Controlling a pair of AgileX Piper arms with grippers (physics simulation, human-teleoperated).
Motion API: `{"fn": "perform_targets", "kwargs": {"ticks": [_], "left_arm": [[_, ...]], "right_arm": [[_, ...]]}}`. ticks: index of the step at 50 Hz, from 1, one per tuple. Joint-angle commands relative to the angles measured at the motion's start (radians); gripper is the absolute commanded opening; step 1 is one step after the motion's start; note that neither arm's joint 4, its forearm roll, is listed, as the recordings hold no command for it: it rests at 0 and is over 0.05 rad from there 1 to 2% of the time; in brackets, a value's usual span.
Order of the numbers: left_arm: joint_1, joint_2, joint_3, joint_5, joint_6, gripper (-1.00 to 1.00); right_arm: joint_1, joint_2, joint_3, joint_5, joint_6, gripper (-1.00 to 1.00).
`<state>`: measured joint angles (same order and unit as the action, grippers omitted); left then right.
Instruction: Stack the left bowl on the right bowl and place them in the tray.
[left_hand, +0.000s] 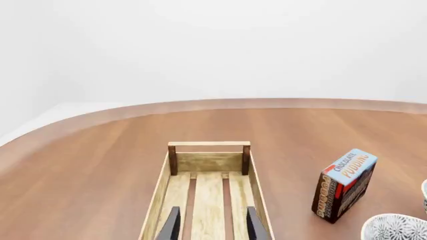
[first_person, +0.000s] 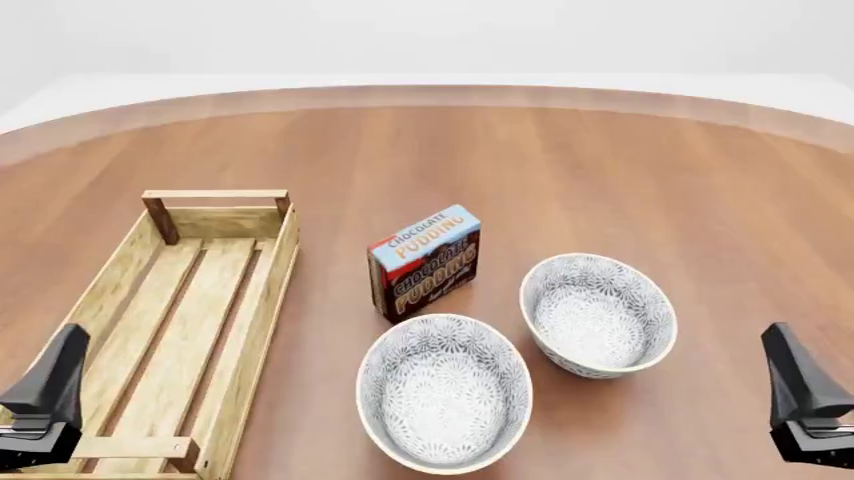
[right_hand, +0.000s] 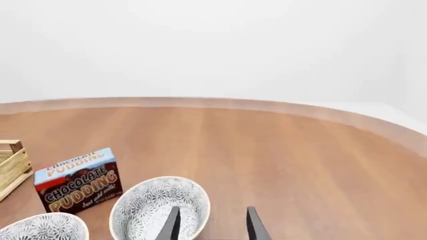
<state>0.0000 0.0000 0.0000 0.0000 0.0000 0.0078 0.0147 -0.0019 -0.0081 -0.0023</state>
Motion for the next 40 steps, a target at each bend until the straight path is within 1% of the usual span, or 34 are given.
{"fn": "perform_targets", "kwargs": {"ticks": [1, 2, 3, 6, 9, 11, 12, 14, 15, 17, 18, 20, 22, 24, 25, 26, 27, 29, 31, 35, 37, 40], "left_arm": [[0.0, 0.0, 0.0, 0.0, 0.0, 1.0], [0.0, 0.0, 0.0, 0.0, 0.0, 1.0], [0.0, 0.0, 0.0, 0.0, 0.0, 1.0], [0.0, 0.0, 0.0, 0.0, 0.0, 1.0], [0.0, 0.0, 0.0, 0.0, 0.0, 1.0], [0.0, 0.0, 0.0, 0.0, 0.0, 1.0], [0.0, 0.0, 0.0, 0.0, 0.0, 1.0], [0.0, 0.0, 0.0, 0.0, 0.0, 1.0], [0.0, 0.0, 0.0, 0.0, 0.0, 1.0], [0.0, 0.0, 0.0, 0.0, 0.0, 1.0], [0.0, 0.0, 0.0, 0.0, 0.0, 1.0], [0.0, 0.0, 0.0, 0.0, 0.0, 1.0], [0.0, 0.0, 0.0, 0.0, 0.0, 1.0], [0.0, 0.0, 0.0, 0.0, 0.0, 1.0], [0.0, 0.0, 0.0, 0.0, 0.0, 1.0], [0.0, 0.0, 0.0, 0.0, 0.0, 1.0], [0.0, 0.0, 0.0, 0.0, 0.0, 1.0], [0.0, 0.0, 0.0, 0.0, 0.0, 1.0], [0.0, 0.0, 0.0, 0.0, 0.0, 1.0], [0.0, 0.0, 0.0, 0.0, 0.0, 1.0], [0.0, 0.0, 0.0, 0.0, 0.0, 1.0], [0.0, 0.0, 0.0, 0.0, 0.0, 1.0]], "right_arm": [[0.023, 0.01, -0.024, 0.015, -0.026, 1.0], [0.032, -0.012, -0.035, 0.034, -0.016, 1.0], [0.032, -0.006, -0.035, 0.029, -0.016, 1.0], [0.041, -0.012, -0.088, 0.074, -0.003, 1.0], [0.066, -0.004, -0.13, 0.109, -0.031, 1.0], [0.089, 0.019, -0.171, 0.128, -0.04, 1.0], [0.107, 0.048, -0.203, 0.132, -0.061, 1.0], [0.117, 0.057, -0.215, 0.132, -0.064, 1.0], [0.153, 0.128, -0.255, 0.12, -0.091, 1.0], [0.199, 0.195, -0.296, 0.105, -0.127, 1.0], [0.227, 0.255, -0.326, 0.091, -0.157, 1.0], [0.26, 0.326, -0.378, 0.077, -0.2, 1.0], [0.284, 0.384, -0.419, 0.067, -0.222, 1.0], [0.315, 0.468, -0.472, 0.059, -0.255, 1.0], [0.334, 0.507, -0.488, 0.051, -0.266, 1.0], [0.334, 0.508, -0.488, 0.051, -0.266, 1.0], [0.346, 0.547, -0.509, 0.043, -0.288, 1.0], [0.368, 0.607, -0.535, 0.029, -0.302, 1.0], [0.396, 0.681, -0.569, 0.019, -0.329, 1.0], [0.472, 0.826, -0.627, -0.004, -0.382, 1.0], [0.487, 0.854, -0.642, -0.005, -0.384, 1.0], [0.518, 0.924, -0.674, -0.014, -0.406, 1.0]]}}
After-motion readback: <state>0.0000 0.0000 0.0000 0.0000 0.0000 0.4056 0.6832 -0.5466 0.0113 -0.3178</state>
